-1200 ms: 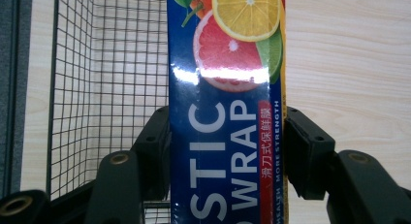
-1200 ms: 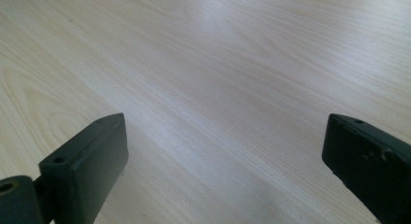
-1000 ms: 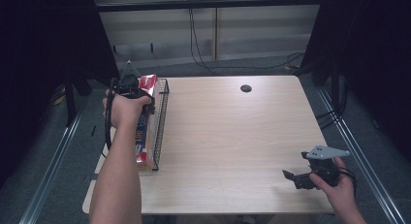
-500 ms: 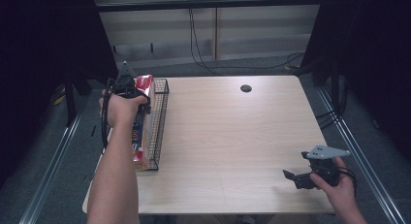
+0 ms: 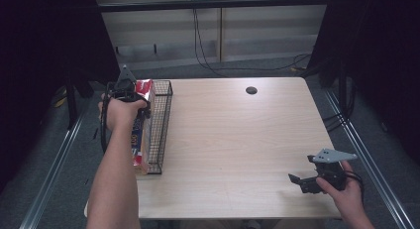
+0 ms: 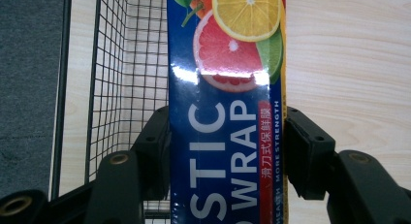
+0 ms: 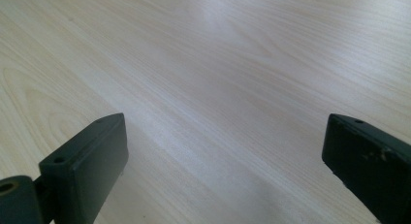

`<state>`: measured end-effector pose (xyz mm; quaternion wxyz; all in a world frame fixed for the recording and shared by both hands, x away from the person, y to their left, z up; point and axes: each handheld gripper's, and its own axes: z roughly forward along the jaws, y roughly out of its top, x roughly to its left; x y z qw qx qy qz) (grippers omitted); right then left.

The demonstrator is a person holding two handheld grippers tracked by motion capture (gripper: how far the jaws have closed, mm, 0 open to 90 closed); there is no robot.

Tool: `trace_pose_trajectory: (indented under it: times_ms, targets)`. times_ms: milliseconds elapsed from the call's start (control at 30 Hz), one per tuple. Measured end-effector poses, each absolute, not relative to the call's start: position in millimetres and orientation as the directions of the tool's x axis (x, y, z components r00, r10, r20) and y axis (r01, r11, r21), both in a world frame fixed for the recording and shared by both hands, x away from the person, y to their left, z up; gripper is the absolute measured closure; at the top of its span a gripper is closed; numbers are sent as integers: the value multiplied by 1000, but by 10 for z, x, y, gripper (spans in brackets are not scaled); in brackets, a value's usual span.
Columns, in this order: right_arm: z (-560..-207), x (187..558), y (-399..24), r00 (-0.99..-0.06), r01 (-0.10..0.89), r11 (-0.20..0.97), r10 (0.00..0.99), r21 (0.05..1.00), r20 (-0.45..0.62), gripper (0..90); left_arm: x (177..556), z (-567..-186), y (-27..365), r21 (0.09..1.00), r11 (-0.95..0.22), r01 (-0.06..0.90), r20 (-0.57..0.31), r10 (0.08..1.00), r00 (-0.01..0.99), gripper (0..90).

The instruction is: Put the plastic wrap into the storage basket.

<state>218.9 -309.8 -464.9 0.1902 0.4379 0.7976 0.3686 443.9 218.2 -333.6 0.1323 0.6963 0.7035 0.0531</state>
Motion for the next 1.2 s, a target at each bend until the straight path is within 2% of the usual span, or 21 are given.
trace_pose_trajectory:
  times_ms: [1200]
  targets:
    - [-4690,2204,-3051,-563,553,379,826,742,-3,26,4536,-3636,2268,224,26,974,-114,994,-1,439]
